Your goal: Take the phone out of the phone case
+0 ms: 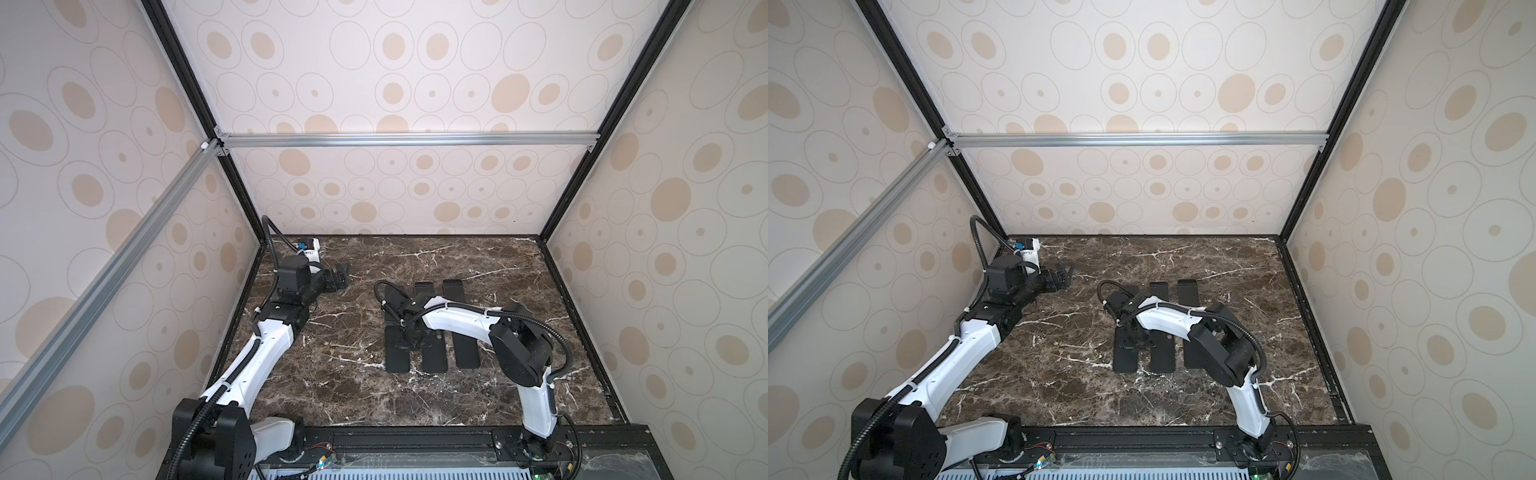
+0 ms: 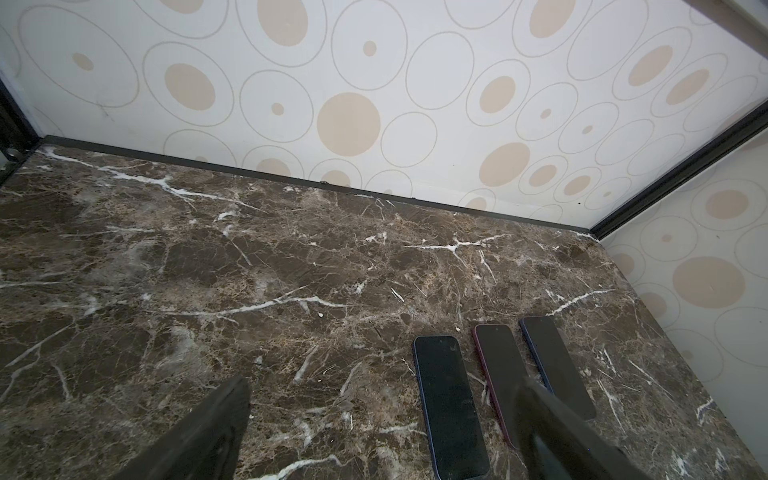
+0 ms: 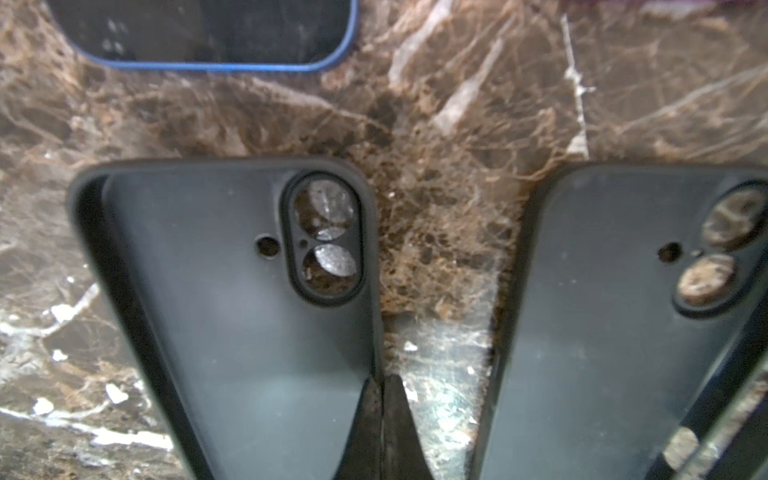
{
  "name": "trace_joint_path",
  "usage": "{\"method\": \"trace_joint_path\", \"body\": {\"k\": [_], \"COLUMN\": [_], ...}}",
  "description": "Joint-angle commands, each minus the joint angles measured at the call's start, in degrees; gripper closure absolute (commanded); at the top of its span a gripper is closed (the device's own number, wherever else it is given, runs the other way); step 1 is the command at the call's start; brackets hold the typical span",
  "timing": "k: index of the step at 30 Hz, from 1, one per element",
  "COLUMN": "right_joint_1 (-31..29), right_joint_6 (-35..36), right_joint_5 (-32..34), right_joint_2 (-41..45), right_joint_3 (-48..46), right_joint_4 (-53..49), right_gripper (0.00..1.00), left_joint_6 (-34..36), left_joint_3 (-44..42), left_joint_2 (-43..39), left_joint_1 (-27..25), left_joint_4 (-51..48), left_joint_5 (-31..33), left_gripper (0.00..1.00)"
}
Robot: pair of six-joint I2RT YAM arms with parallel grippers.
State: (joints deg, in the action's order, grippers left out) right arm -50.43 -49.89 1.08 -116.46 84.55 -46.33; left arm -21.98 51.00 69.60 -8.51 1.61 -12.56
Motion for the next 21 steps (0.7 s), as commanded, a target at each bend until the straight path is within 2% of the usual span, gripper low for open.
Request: {"method": "trace_joint_path", "body": {"k": [1,9,12,14,19,20,21], "right_joint_1": [-0.5,-0.5,-0.5,-0.5,1.5,2.8,4.7], "right_joint_6": [-0.3,-0.1,0.5,2.3,9.2,10.3,11.1], "right_joint_5": [0.2,0.0,0.6,1.9,8.6,9.4,9.9], "right_joint_2": [-1.2,-0.5,2.6,6.7,19.0,21.4,23.9], "right_joint_3": [1.3,2.3,2.6,1.3,-6.0,-8.1,-10.7], "right_joint_4": [-2.2,-2.3,-1.5,1.0,8.6,10.0,11.7], "right_gripper": [0.89,0.73,0.7,0.67,0.56,0.5,0.39], "left_joint_6": [1.0,0.8,2.3,3.4,3.1,3.0,3.2], "left_joint_3": [-0.1,0.1,0.6,1.8,1.2,0.8,0.2], "left_joint_2": [-1.4,-1.8,-2.1,-2.2,-3.0,-2.7,-2.6], "left_joint_1": [0.6,0.9,0.9,0.1,-6.7,-8.7,-10.6], "left_joint_4": [0.2,-0.1,0.6,0.0,4.0,5.4,7.0], "left_joint_5": [-0.2,-0.6,-2.9,-2.3,3.1,4.1,6.1], "left_gripper": [0.01,0.01,0.01,0.01,0.01,0.01,0.01]}}
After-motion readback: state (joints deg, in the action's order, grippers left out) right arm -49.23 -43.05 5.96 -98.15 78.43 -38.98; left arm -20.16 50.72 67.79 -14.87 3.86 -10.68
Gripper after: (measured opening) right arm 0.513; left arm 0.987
